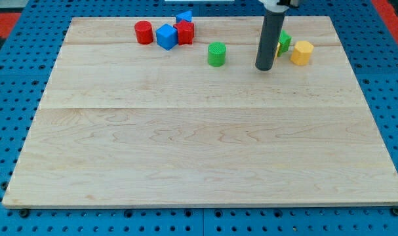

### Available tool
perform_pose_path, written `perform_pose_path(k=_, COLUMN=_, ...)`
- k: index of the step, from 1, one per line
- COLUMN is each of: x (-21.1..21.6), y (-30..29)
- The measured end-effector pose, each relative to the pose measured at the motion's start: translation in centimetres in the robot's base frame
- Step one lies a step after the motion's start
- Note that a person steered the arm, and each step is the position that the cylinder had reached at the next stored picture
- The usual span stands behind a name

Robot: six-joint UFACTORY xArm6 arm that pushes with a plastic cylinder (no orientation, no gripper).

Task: Move the arm to the top right corner of the board

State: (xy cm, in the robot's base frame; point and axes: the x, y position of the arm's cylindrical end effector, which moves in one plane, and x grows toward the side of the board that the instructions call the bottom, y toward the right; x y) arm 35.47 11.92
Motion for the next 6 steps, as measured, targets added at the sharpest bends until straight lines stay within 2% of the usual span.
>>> perform_pose_path(k=2, x=0.9, y=-0.5)
perform_pose_path(k=3, x=2.3, y=5.3)
perform_pose_path(k=4, x=2.0, y=16.0)
perform_pose_path(k=5, x=-1.6, y=18.8)
perform_pose_path(k=6, x=-5.2, y=17.9)
